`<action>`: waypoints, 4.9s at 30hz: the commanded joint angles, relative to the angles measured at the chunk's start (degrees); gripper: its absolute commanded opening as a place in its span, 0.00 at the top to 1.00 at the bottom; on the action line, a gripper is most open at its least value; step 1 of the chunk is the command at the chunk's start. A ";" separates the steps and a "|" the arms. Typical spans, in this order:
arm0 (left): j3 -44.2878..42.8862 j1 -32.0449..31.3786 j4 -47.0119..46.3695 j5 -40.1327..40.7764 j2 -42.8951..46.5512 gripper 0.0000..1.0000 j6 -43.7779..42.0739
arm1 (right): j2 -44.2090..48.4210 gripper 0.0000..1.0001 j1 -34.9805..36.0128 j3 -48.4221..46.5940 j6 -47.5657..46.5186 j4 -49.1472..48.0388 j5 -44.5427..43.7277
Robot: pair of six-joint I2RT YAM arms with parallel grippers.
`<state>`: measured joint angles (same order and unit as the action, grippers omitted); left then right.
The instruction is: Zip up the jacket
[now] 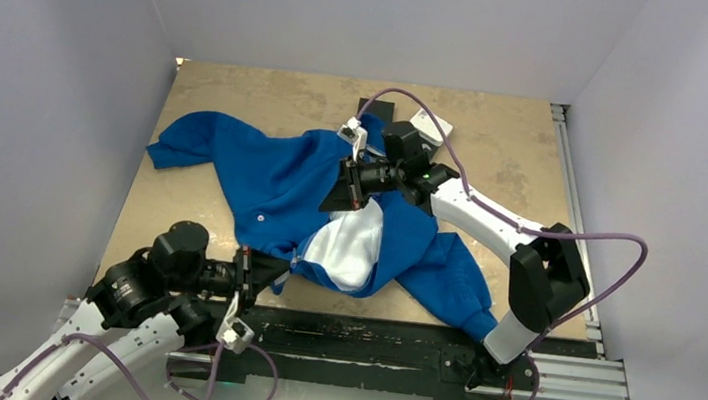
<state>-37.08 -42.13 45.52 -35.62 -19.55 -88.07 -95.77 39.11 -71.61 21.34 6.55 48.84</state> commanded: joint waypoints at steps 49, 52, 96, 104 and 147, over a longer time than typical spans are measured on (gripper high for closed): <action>2.32 -0.02 -0.98 3.51 4.15 1.00 6.11 | 7.91 0.01 -12.48 0.71 -9.16 3.42 -20.11; 3.82 0.03 -1.69 3.56 5.56 1.00 2.54 | 10.77 0.01 -10.64 2.73 -4.61 -4.15 -10.72; 14.14 0.07 -8.27 4.77 18.64 1.00 -28.95 | -5.76 0.18 8.17 16.42 28.32 -56.82 23.43; 14.23 0.05 -9.32 4.61 18.23 1.00 -28.67 | -19.36 0.18 9.33 16.72 72.88 -113.55 25.04; 14.11 0.07 -8.08 5.65 18.59 1.00 -29.24 | -14.96 0.40 6.76 15.71 57.65 -96.44 21.81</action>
<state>-22.31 -42.13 39.92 -29.69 -1.15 -115.44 -110.37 43.99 -54.78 84.36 -86.85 71.37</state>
